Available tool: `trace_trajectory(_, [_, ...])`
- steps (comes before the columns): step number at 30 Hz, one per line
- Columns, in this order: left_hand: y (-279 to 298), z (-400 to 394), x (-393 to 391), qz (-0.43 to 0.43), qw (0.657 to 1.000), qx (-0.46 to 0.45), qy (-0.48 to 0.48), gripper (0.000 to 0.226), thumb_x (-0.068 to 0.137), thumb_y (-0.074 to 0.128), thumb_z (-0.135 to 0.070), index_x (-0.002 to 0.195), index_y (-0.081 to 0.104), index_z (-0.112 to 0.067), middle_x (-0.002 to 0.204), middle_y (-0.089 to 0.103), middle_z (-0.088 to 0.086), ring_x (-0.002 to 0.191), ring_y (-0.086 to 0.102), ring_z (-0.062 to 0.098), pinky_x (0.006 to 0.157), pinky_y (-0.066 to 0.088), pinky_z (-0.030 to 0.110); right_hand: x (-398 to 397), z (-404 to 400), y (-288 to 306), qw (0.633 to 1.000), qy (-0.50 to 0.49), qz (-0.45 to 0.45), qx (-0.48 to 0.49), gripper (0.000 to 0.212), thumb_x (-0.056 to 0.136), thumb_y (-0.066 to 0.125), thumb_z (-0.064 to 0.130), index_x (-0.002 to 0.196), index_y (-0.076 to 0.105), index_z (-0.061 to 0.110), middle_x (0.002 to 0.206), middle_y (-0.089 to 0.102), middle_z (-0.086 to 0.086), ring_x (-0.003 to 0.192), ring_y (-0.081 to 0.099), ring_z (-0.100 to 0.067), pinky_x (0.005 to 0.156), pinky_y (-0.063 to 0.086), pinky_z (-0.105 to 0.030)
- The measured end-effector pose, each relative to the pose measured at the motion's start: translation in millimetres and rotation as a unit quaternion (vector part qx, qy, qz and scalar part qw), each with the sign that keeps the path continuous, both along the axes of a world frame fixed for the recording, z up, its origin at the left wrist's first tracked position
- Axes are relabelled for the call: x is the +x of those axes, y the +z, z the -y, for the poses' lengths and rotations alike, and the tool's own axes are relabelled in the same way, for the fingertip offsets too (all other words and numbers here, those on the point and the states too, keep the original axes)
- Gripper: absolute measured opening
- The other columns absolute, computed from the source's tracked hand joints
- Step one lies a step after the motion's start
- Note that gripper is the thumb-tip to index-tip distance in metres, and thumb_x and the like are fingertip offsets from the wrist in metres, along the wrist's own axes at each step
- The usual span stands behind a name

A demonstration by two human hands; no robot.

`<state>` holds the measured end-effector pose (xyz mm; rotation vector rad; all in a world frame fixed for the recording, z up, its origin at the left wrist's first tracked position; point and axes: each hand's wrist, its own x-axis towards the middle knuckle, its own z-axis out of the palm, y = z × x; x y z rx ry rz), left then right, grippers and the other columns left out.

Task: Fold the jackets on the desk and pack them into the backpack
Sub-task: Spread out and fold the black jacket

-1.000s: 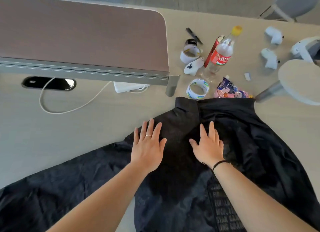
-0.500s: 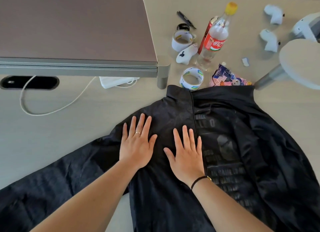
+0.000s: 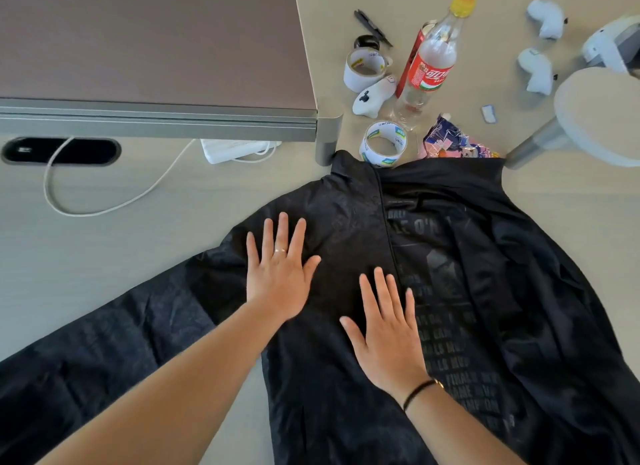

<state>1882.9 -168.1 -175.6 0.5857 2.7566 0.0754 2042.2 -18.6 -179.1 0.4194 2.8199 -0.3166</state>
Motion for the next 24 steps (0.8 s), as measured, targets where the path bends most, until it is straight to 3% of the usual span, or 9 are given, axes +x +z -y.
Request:
trace_trajectory(4, [8,2,75,-0.002,0.995,0.075,-0.066,0.072,0.102,0.015,-0.062,0.16,-0.008,-0.026,0.167,-0.013,0.005,0.154,-0.014,0.026,0.124,0.0,0.054,59,11,-2,1.0,-0.015,-0.01,-0.026,0.072,0.103,0.014,0.063,0.16,0.01,0.019,0.168,0.001,0.002,0.155,-0.006,-0.013,0.124,-0.002,-0.041])
trace_trajectory(8, [-12,14,135,0.025,0.993,0.052,-0.1,0.07,0.103,0.022,-0.059,0.161,0.008,-0.023,0.168,-0.001,0.006,0.155,0.0,0.028,0.122,0.005,0.052,86,23,-11,1.0,-0.004,0.004,-0.003,0.072,0.104,0.02,0.06,0.159,0.019,0.014,0.168,0.01,-0.002,0.155,0.004,-0.016,0.123,0.009,-0.044])
trace_trajectory(12, [-19,17,140,0.025,0.994,0.035,-0.104,0.071,0.103,0.018,-0.06,0.161,0.003,-0.023,0.168,-0.006,0.005,0.155,-0.008,0.027,0.123,0.003,0.053,81,26,-12,1.0,-0.004,0.014,0.023,0.072,0.103,0.015,0.06,0.159,0.012,0.015,0.168,0.006,-0.003,0.155,0.0,-0.018,0.123,0.01,-0.048])
trace_trajectory(18, [-14,11,128,0.012,0.994,0.008,-0.105,0.071,0.102,0.014,-0.062,0.16,-0.004,-0.025,0.168,-0.01,0.005,0.154,-0.011,0.027,0.125,-0.003,0.05,76,23,-9,0.999,-0.007,0.026,0.021,0.074,0.102,0.01,0.063,0.159,-0.003,0.019,0.168,-0.008,0.0,0.154,-0.013,-0.016,0.125,0.0,-0.046])
trace_trajectory(24, [3,25,165,0.016,0.997,-0.009,-0.069,0.074,0.102,0.019,-0.061,0.16,-0.008,-0.023,0.167,-0.014,0.005,0.153,-0.015,0.026,0.125,-0.005,0.048,99,15,8,0.999,0.017,0.036,-0.017,0.078,0.1,0.022,0.063,0.159,-0.007,0.021,0.166,-0.019,-0.001,0.152,-0.019,-0.018,0.123,-0.009,-0.04])
